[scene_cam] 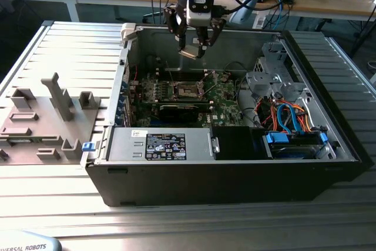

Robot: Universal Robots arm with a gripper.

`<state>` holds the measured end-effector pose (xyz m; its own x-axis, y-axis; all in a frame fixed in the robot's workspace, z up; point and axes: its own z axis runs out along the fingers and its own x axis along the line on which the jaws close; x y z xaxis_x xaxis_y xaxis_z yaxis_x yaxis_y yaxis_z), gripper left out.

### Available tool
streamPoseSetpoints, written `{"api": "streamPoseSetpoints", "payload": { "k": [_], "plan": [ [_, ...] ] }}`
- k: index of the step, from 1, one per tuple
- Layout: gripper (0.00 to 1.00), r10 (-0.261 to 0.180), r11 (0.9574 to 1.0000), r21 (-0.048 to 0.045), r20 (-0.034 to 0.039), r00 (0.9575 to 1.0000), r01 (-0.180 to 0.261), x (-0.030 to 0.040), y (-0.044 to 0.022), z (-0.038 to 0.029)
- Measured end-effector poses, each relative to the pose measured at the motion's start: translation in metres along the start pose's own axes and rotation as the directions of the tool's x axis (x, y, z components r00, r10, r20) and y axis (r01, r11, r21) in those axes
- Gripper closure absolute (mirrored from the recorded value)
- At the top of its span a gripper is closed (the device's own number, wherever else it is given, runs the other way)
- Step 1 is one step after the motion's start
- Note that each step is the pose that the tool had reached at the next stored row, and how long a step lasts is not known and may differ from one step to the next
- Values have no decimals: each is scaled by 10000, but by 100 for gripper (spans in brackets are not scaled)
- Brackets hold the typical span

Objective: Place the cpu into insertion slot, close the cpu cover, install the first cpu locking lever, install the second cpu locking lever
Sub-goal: 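Place the cpu into insertion slot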

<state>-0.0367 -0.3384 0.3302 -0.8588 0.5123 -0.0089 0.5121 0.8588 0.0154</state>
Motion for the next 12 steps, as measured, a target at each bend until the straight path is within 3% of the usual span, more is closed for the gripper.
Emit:
{"api": "streamPoseSetpoints", "payload": {
  "k": [12],
  "plan": [
    [46, 138, 9999, 2, 2, 9999, -138, 0, 0, 3]
  ]
}}
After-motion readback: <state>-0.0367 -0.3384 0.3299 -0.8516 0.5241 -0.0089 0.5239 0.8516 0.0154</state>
